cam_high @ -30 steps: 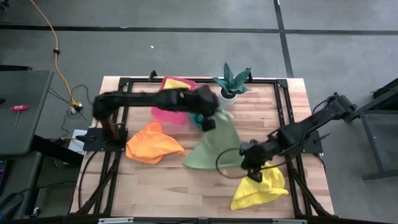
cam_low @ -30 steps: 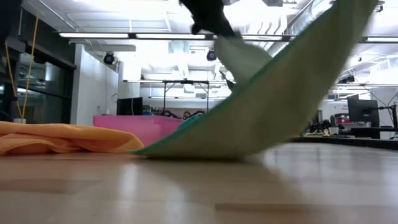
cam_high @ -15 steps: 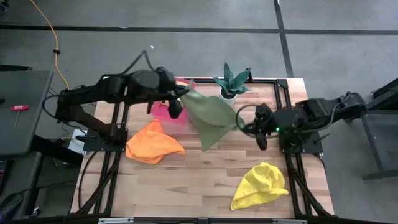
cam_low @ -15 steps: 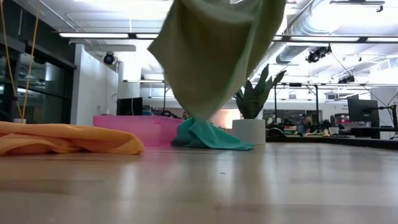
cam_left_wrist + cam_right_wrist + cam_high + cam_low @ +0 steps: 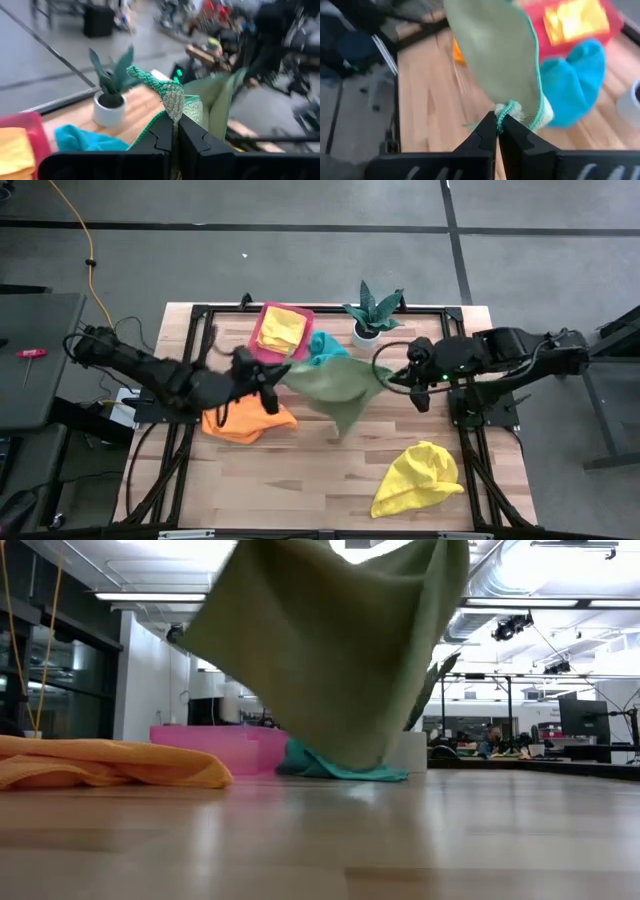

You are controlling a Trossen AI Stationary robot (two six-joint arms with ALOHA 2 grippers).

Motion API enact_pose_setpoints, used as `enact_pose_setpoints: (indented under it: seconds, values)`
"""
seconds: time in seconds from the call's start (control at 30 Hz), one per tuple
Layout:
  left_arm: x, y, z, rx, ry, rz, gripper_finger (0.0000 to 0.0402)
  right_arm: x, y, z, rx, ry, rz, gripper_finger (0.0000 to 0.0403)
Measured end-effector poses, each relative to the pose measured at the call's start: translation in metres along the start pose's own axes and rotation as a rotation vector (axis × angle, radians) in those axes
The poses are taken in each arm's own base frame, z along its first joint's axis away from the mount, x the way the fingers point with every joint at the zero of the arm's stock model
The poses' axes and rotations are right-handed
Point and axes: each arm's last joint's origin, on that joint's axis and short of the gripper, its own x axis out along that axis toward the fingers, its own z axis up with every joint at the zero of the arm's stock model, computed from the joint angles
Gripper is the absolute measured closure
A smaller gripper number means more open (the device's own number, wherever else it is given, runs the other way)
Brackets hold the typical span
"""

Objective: Fold microfiber towels
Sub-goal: Fold the green microfiber cloth

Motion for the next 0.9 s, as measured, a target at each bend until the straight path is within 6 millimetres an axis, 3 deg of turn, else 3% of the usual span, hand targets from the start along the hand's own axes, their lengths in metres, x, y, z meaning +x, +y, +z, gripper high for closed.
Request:
enact_pose_setpoints:
  seconds: [0.2, 0.33, 0.5, 0.67, 0.8, 0.9]
  values:
    - [-0.039, -0.009, -0.021, -0.004, -0.154, 0.136, 0.0401, 0.032, 0.000, -0.013, -0.015, 0.141, -0.030, 0.0403]
    - [-0.048, -0.008, -0.046, -0.062, -0.149, 0.112, 0.0401, 0.050, 0.003, -0.015, -0.055, 0.190, -0.055, 0.0403]
    - [-0.039, -0.002, -0.076, -0.176, -0.149, 0.132, 0.0401, 0.055, 0.000, -0.016, -0.096, 0.213, -0.105, 0.0403]
    - [-0.020, 0.002, -0.070, -0.132, -0.160, 0.187, 0.0401, 0.034, -0.011, -0.008, -0.127, 0.259, -0.211, 0.0403]
    - [-0.003, 0.001, -0.060, -0.101, -0.101, 0.102, 0.0401, 0.016, -0.013, 0.005, -0.169, 0.234, -0.248, 0.0403]
    - [0.011, 0.000, -0.072, -0.146, -0.103, 0.021, 0.0401, 0.008, -0.012, 0.012, -0.183, 0.200, -0.238, 0.0403]
